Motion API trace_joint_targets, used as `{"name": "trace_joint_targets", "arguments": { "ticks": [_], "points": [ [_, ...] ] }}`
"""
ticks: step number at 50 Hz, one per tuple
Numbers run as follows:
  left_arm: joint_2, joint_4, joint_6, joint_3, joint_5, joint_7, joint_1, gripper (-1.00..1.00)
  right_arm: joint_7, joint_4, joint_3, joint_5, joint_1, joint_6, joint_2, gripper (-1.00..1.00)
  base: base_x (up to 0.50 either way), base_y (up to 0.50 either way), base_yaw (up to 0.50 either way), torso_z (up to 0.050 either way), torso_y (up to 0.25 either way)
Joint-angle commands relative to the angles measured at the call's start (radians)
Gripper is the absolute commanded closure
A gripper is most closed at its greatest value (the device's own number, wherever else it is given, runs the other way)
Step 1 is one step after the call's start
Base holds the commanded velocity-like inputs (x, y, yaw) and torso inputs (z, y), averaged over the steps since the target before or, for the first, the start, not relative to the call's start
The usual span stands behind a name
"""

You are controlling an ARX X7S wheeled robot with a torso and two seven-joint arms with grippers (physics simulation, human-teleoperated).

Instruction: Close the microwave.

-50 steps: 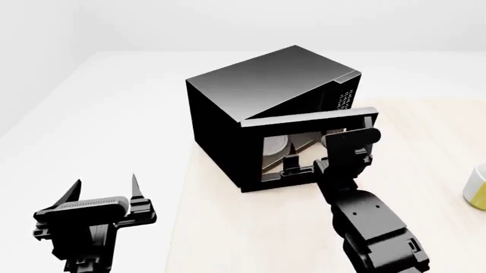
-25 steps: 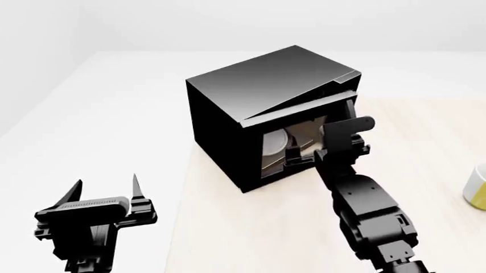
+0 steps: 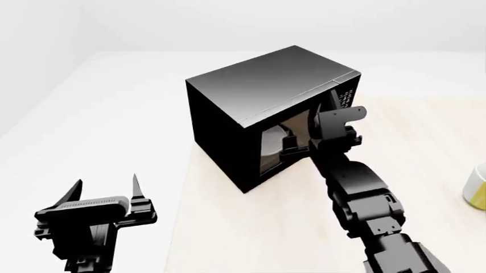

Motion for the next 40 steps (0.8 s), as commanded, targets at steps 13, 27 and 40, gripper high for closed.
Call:
{"name": "trace_joint_targets", "arguments": {
  "ticks": [13, 27, 40],
  "points": [
    [-0.001, -0.006, 0.009, 0.002, -0.002, -0.003, 0.001, -1.0, -0.019, 0.19, 0.031, -0.111, 0.097, -0.073, -0.064, -1.0, 0.04, 0.01, 0.03, -0.001, 0.0],
    [-0.003, -0.003, 0.008, 0.007, -0.002, -0.006, 0.002, -1.0, 0.184, -0.549, 0.048, -0.071, -0.19, 0.201, 0.083, -1.0, 0.01, 0.0, 0.01, -0.001, 0.0],
    [-0.005, -0.002, 0.008, 0.01, -0.004, -0.006, 0.003, -1.0, 0.276, -0.844, 0.07, -0.049, -0.36, 0.241, 0.142, -1.0, 0.0, 0.0, 0.0, 0.0, 0.0]
  ]
}}
